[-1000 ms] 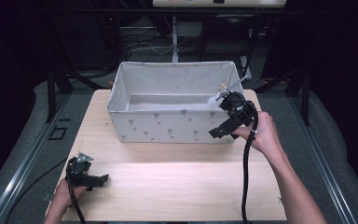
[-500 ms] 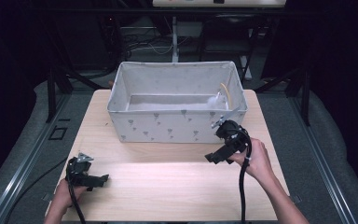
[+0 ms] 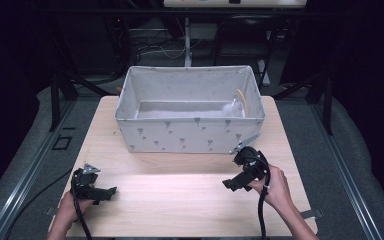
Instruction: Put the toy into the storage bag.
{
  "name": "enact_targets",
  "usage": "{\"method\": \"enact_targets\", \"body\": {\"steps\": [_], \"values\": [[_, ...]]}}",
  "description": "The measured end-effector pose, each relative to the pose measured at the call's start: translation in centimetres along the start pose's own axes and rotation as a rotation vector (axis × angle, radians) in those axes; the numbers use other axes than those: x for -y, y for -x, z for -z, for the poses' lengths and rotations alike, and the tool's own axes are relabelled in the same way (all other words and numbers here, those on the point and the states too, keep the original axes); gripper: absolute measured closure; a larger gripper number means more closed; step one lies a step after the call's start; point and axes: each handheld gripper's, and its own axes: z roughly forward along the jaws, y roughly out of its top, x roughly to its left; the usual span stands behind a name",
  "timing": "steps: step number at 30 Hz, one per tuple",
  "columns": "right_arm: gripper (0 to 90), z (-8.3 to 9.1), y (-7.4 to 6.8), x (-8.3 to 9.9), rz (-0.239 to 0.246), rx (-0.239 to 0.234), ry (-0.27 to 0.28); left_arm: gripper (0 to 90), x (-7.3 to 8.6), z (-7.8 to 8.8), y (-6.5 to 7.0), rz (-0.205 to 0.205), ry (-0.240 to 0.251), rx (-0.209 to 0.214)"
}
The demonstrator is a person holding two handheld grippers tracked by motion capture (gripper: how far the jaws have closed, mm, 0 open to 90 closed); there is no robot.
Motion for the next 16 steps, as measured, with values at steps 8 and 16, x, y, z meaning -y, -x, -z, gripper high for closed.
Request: {"method": "enact_targets", "body": {"steps": [8, 16], "values": [[0.2, -1.5, 0.3, 1.3, -0.008, -0.004, -0.047, 0.0, 0.0, 0.0, 0.0, -0.005, 0.000, 0.000], [0.1, -2.1, 0.8, 2.0, -0.017, 0.008, -0.067, 0.0, -0.1, 0.0, 0.0, -0.007, -0.003, 0.005]]}}
